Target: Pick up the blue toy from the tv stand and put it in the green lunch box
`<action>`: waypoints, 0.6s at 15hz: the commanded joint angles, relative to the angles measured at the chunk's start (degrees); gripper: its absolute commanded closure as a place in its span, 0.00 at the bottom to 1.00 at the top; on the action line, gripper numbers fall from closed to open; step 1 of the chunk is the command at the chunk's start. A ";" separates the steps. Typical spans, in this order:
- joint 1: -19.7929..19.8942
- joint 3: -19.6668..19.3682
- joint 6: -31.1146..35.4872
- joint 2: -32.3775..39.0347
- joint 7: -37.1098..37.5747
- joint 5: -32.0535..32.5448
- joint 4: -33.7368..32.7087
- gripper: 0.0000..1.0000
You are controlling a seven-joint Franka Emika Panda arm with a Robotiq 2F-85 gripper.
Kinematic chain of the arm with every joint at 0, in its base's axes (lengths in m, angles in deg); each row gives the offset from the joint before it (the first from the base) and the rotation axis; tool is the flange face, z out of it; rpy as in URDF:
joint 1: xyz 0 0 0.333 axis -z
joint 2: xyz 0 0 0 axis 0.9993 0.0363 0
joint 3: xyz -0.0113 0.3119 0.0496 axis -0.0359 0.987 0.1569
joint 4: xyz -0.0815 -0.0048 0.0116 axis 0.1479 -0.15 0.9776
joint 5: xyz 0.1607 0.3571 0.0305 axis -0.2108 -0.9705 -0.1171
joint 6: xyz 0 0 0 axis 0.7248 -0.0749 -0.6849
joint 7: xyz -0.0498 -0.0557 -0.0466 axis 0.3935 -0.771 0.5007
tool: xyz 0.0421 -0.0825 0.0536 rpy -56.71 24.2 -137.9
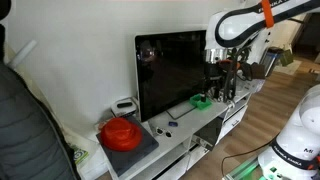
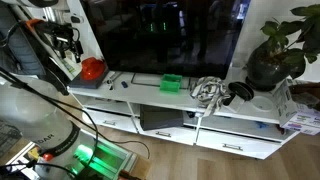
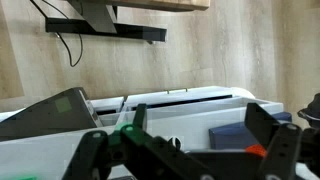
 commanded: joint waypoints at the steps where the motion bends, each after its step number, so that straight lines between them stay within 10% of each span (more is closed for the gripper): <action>1: 0.37 0.30 -0.23 -0.05 -0.14 -0.12 -0.11 0.00; 9: 1.24 2.65 3.01 3.06 -1.22 7.64 -1.42 0.00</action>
